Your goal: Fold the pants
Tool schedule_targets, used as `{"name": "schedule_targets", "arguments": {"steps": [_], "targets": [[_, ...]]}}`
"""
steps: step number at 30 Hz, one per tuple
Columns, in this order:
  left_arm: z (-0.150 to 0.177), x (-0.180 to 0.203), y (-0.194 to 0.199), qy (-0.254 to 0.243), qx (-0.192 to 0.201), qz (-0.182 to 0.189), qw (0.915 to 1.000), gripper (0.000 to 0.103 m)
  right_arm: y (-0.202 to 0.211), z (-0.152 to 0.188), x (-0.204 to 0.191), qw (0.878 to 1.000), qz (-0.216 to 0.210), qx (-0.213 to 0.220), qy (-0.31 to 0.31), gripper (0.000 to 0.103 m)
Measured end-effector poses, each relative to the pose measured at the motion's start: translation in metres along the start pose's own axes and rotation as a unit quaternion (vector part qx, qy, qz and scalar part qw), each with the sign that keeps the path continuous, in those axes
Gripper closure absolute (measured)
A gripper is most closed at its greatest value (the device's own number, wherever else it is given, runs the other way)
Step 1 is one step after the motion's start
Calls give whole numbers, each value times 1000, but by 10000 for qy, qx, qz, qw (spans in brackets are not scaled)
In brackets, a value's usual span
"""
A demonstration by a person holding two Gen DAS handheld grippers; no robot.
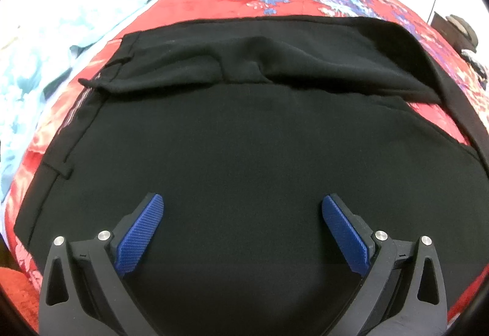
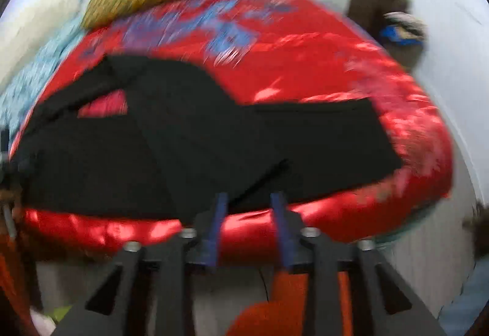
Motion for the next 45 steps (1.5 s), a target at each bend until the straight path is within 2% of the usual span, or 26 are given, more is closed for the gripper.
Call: {"name": "schedule_targets", "arguments": {"steps": [1, 2, 3, 5, 6, 9, 11, 13, 16, 18, 22, 29, 31, 34, 38, 42, 45], "targets": [[2, 0, 2, -15, -30, 37, 10000, 0, 17, -7, 6, 9990, 112, 305, -291, 23], [4, -1, 4, -19, -49, 56, 10000, 0, 34, -14, 9, 9961, 234, 651, -547, 5], [6, -1, 4, -7, -81, 75, 9999, 0, 50, -21, 8, 9920, 402, 989, -672, 1], [7, -2, 2, 29, -151, 95, 9998, 0, 73, -33, -12, 9852, 568, 1537, -504, 0], [7, -1, 1, 18, -164, 82, 9998, 0, 77, -34, -31, 9848, 457, 1651, -299, 0], [9, 0, 0, -64, -79, 48, 9999, 0, 69, -20, -109, 9870, -266, 1457, 619, 0], [9, 0, 1, -98, -64, 61, 9999, 0, 63, -6, -151, 9811, -565, 1439, 1160, 1], [10, 0, 1, -150, -86, 96, 9998, 0, 57, 4, -193, 9695, -821, 1522, 1737, 1], [11, 0, 1, -205, -86, 118, 9997, 0, 45, 13, -234, 9537, -1221, 1556, 2265, 1], [11, 0, 1, -213, -70, 97, 9997, 0, 25, 15, -246, 9539, -1355, 1417, 2273, 1], [12, 0, 1, -241, -52, 89, 9997, 0, -16, 19, -242, 9680, -1397, 954, 1855, 2], [10, 0, -1, -243, -71, 58, 9997, 0, -55, 38, -212, 9820, -1262, 161, 1398, 2], [10, 0, -1, -247, -63, 56, 9997, 0, -52, 37, -200, 9843, -1537, 73, 866, 2], [10, 0, -1, -232, -54, 39, 9997, 0, -28, 25, -166, 9740, -2205, 260, -458, 2], [9, 0, -2, -177, -19, -32, 9998, 0, -30, 21, -129, 9554, -2505, 302, -1532, 2], [9, -1, -1, -158, 4, -69, 9999, 0, -51, 28, -126, 9334, -2886, -79, -2131, 3], [10, -1, -1, -163, -5, -54, 9999, 0, -55, 27, -122, 9344, -2757, -4, -2255, 6]]}}
Point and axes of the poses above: each gripper's, at about its wrist camera, not at the fingertips, and y roughly against the way its jaws point, x to its right, z to its underside, the point moved 10 cm from there along -y, roughly the way its jaws point, and after that the axes turned 7 degrees about z, right-handed, at the moved point
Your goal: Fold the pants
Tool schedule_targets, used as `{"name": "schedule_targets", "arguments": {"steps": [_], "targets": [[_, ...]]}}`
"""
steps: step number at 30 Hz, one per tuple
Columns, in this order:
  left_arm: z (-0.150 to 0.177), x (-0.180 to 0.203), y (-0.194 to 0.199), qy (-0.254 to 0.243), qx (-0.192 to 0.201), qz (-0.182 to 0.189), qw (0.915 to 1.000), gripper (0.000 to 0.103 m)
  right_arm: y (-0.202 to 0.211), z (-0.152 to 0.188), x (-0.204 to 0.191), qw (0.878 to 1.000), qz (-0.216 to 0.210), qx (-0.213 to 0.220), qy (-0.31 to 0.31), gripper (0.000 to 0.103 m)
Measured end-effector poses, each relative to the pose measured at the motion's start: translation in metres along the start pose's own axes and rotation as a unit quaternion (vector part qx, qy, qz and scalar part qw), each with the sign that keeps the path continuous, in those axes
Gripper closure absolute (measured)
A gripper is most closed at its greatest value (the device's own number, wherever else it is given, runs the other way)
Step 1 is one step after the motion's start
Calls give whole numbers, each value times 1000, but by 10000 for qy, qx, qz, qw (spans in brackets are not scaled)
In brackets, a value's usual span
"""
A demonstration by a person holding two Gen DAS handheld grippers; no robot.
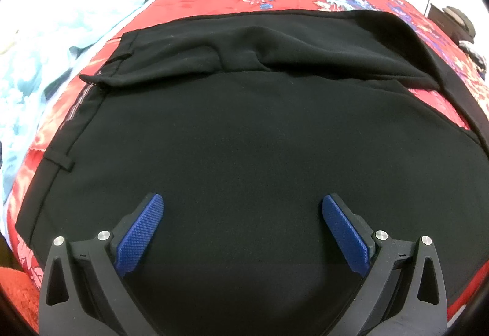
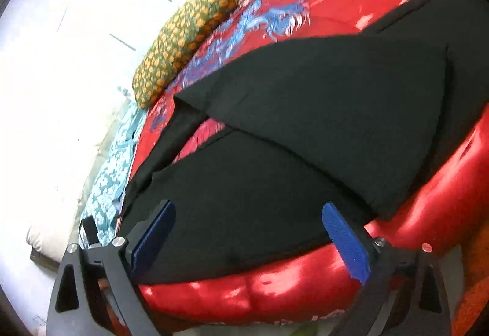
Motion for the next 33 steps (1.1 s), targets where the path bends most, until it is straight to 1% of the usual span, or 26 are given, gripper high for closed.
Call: {"name": "schedule_targets", "arguments": {"steps": [2, 4, 8, 10, 13, 15, 16, 17, 18, 19, 20, 22, 24, 25, 26, 27, 28, 29, 30, 31, 32, 33], "targets": [[0, 0, 0, 6, -10, -9, 10000, 0, 5, -11, 9, 9994, 220, 216, -165, 7], [-1, -1, -1, 22, -1, -23, 10000, 0, 10, -18, 23, 9973, 389, 381, -496, 8], [0, -1, 0, 14, 55, -20, 10000, 0, 17, -25, 46, 9909, 705, 535, -1016, 14], [0, -1, 0, 13, 67, -19, 10000, 0, 20, -30, 51, 9879, 753, 594, -1216, 14], [0, -1, 0, 4, 103, -21, 9999, 0, 22, -36, 61, 9812, 600, 656, -1710, 15], [0, -1, 0, 4, 119, -23, 9999, 0, 23, -41, 72, 9758, 508, 654, -2025, 23], [0, -1, 0, 2, 124, -22, 9999, 0, 24, -42, 75, 9739, 502, 639, -2119, 30], [0, -1, 0, 2, 132, -23, 9999, 0, 24, -42, 80, 9717, 515, 619, -2221, 42], [0, -1, 0, 1, 140, -24, 9999, 0, 25, -42, 85, 9696, 581, 595, -2303, 51], [0, -1, 0, -1, 151, -26, 9999, 0, 26, -40, 91, 9679, 656, 574, -2359, 71], [-1, -1, 0, -1, 162, -29, 9999, 0, 27, -39, 99, 9654, 729, 530, -2446, 83], [0, -1, 0, -3, 191, -40, 9998, 0, 28, -41, 105, 9632, 644, 527, -2554, 85], [-1, -1, 0, 18, 174, -41, 9998, 0, 32, -47, 105, 9667, 668, 535, -2412, 85], [-1, -1, 0, 62, 97, -39, 9999, 0, 33, -51, 100, 9697, 674, 553, -2281, 85], [-2, -2, 1, 128, -44, -41, 9999, 0, 37, -55, 96, 9730, 671, 583, -2132, 85], [-4, -2, 2, 230, -275, -52, 9993, 0, 44, -63, 85, 9780, 611, 640, -1889, 85], [-9, -1, 3, 354, -526, 16, 9980, 1, 49, -68, 75, 9815, 542, 684, -1706, 85], [-16, 4, 5, 463, -633, 203, 9967, 1, 57, -75, 62, 9856, 467, 764, -1431, 85], [-31, 12, 10, 594, -605, 555, 9949, 1, 63, -82, 51, 9885, 424, 844, -1184, 85], [-50, 21, 16, 695, -515, 890, 9923, 1, 72, -88, 39, 9909, 392, 947, -870, 85], [-72, 30, 19, 762, -456, 1147, 9894, 1, 79, -92, 31, 9919, 374, 1029, -644, 85], [-89, 38, 20, 795, -454, 1322, 9870, 1, 85, -98, 21, 9922, 349, 1127, -401, 85]]}}
Point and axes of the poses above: each gripper's, at about its wrist camera, not at the fingertips, and y roughly against the way its jaws point, x to its right, z to its underside, the point moved 10 cm from there along -y, roughly the way its jaws point, and after that the axes turned 7 degrees about z, right-handed, at the moved point
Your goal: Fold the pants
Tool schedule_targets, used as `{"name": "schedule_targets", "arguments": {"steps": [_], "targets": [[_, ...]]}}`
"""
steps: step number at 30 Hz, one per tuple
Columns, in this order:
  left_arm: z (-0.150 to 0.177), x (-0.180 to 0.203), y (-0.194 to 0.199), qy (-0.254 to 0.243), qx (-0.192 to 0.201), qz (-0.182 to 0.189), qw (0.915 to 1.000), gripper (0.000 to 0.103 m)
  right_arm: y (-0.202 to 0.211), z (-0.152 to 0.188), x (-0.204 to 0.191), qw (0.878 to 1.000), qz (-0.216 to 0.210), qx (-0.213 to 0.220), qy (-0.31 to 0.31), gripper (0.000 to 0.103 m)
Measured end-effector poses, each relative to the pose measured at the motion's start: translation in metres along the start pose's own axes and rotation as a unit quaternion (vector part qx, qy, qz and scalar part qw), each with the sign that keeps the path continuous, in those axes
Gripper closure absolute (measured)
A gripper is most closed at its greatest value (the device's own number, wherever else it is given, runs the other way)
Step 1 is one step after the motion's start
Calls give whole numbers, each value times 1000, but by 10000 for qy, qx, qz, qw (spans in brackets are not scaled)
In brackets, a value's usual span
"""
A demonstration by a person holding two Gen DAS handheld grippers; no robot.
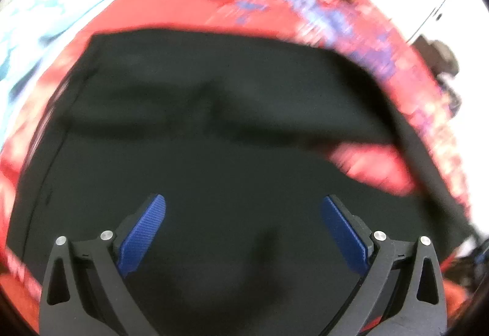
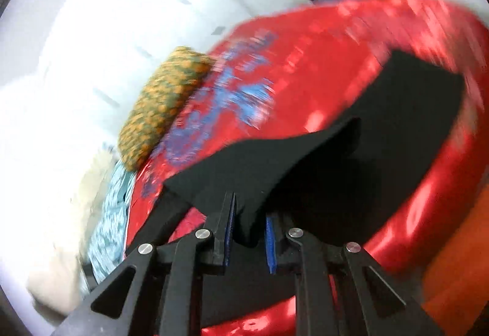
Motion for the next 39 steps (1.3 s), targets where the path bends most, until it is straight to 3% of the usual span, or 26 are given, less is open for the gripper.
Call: {"name": "schedule_targets", "arguments": {"steps": [4, 9, 13, 17, 18, 19, 20, 21, 22, 26, 29, 33, 35, 37, 39], "targets": [[-71, 41, -34, 477, -472, 968, 9930, 1, 16, -14, -20, 9988, -203, 233, 384, 86], [-126, 58, -98, 1175, -836, 1073, 9837, 1, 26, -21, -30, 9974, -374, 302, 540, 86], [-133, 66, -133, 1790, -965, 1300, 9704, 1, 40, -19, -27, 9959, -456, 344, 700, 86], [-130, 66, -159, 2127, -1085, 1225, 9633, 4, 57, -22, -30, 9941, -581, 383, 834, 86], [-129, 63, -163, 2182, -1085, 1176, 9627, 16, 62, -23, -31, 9933, -627, 404, 888, 86], [-129, 62, -165, 2222, -1088, 1148, 9621, 39, 67, -25, -32, 9924, -664, 424, 947, 86], [-128, 61, -167, 2259, -1116, 1153, 9609, 51, 71, -26, -33, 9918, -695, 444, 972, 86], [-127, 60, -167, 2284, -1141, 1193, 9595, 79, 76, -28, -32, 9917, -732, 447, 959, 86], [-125, 57, -165, 2298, -1146, 1184, 9592, 95, 79, -30, -30, 9921, -749, 436, 910, 86], [-117, 50, -127, 2344, -879, 1503, 9564, 96, 77, -42, -5, 9960, -571, 404, 559, 86], [-103, 48, -84, 2162, -604, 1570, 9618, 96, 56, -58, 22, 9980, -556, 292, 101, 87], [-110, 56, -6, 2353, 108, 1927, 9526, 96, 26, -107, 31, 9975, -665, 216, -97, 88], [-110, 60, 48, 1985, 704, 1864, 9596, 96, 33, -133, 21, 9961, -791, 390, 0, 88], [-89, 61, 100, 1478, 1250, 1634, 9674, 95, 42, -154, 15, 9952, -846, 468, 159, 88], [-46, 51, 116, 1326, 1317, 1419, 9721, 94, 38, -155, 28, 9973, -590, 326, 284, 88]]}}
Point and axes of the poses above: each gripper's, at about its wrist camera, not at the fingertips, and y roughly against the way its jaws point, x to its right, z to its underside, the point moved 10 cm from there along -y, roughly the way its jaws point, and after that the axes turned 7 degrees about z, right-handed, at the moved point
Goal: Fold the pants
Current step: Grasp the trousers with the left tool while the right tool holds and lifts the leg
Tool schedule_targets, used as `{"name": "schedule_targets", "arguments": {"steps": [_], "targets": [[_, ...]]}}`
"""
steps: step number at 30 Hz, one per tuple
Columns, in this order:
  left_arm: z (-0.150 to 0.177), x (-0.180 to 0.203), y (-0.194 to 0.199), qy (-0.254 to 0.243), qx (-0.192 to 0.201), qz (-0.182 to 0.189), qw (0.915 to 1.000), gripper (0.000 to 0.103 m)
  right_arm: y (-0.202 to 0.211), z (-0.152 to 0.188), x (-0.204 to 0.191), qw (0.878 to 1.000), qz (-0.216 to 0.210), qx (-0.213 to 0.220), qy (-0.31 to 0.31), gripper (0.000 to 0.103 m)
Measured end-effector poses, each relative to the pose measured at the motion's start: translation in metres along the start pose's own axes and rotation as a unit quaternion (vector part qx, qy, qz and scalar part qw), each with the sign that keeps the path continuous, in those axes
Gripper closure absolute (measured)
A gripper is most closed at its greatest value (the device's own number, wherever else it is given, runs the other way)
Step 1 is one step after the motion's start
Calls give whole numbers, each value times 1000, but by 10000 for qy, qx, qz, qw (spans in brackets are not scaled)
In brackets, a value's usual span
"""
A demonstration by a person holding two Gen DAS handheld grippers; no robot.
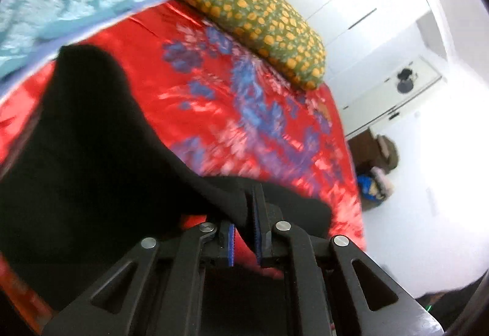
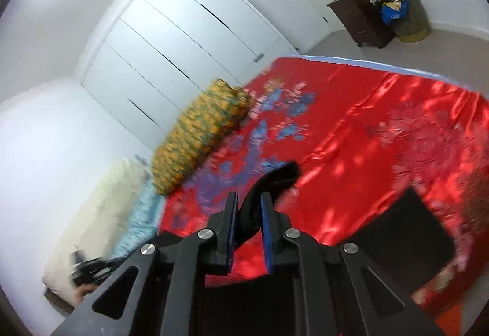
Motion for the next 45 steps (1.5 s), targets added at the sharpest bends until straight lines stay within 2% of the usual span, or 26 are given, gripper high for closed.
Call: {"name": "schedule_targets", "arguments": {"steps": [1, 3, 4, 5, 8, 12, 15, 19, 21, 23, 25, 28, 32, 33, 34, 36, 37, 38, 40, 43, 45], "targets": [[28, -15, 4, -23, -132, -184, 9997, 93, -6, 8, 13, 9997, 191, -182, 2, 88], [85, -49, -7, -88, -578, -631, 9963, 94, -27, 42, 55, 9933, 834, -785, -164, 88], [112, -68, -18, -127, -877, -869, 9923, 94, -38, 65, 80, 9856, 1242, -1127, -218, 88], [136, -86, -27, -53, -1144, -1015, 9882, 95, -43, 78, 94, 9803, 1465, -1306, -236, 88], [166, -108, -38, 77, -1462, -1253, 9813, 96, -51, 118, 133, 9603, 2060, -1847, -346, 88], [160, -94, -38, -115, -1418, -1193, 9826, 96, -47, 115, 139, 9583, 2173, -1836, -260, 88], [158, -76, -39, -398, -1390, -1095, 9834, 96, -44, 94, 127, 9563, 2329, -1715, 431, 88], [180, -60, -48, -587, -1567, -1015, 9807, 96, -32, 72, 127, 9457, 2712, -1355, 1169, 88], [193, -58, -52, -700, -1713, -1047, 9771, 96, -33, 78, 146, 9409, 2832, -1617, 917, 88], [203, -56, -55, -726, -1855, -1020, 9746, 96, -33, 79, 155, 9399, 2910, -1659, 668, 88], [208, -50, -58, -816, -1927, -977, 9730, 96, -29, 70, 154, 9409, 2929, -1520, 764, 88], [209, -39, -60, -915, -1934, -920, 9725, 96, -25, 54, 147, 9354, 3002, -1348, 1297, 88], [211, -34, -58, -989, -1901, -873, 9729, 96, -9, 21, 111, 9373, 2777, -584, 2023, 88], [215, -35, -61, -1038, -1944, -924, 9710, 95, -7, 18, 110, 9333, 2828, -441, 2169, 88], [221, -40, -63, -1073, -2029, -985, 9683, 95, -13, 25, 122, 9254, 3013, -641, 2208, 88], [230, -45, -67, -1089, -2165, -1045, 9645, 95, -31, 51, 158, 9089, 3339, -1413, 2059, 89], [232, -46, -68, -1113, -2170, -1047, 9641, 95, -37, 62, 171, 9028, 3424, -1723, 1950, 89], [232, -45, -67, -1171, -2158, -1048, 9637, 94, -40, 66, 177, 9017, 3438, -1854, 1855, 89], [230, -42, -68, -1230, -2159, -1030, 9631, 94, -38, 55, 168, 9086, 3368, -1604, 1878, 89], [228, -41, -69, -1153, -2154, -999, 9645, 94, -38, 52, 160, 9040, 3410, -1523, 2080, 89], [226, -36, -68, -1180, -2116, -925, 9658, 94, -30, 46, 155, 9045, 3428, -1269, 2197, 89]]}}
Point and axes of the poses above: each gripper's, at about its wrist camera, not at the fingertips, and y roughly against the way its jaws point, x to its right, z to its underside, the point moved 10 cm from there along -y, roughly the way its jaws point, and after that the axes turned 7 degrees about z, right-handed, at the moved point
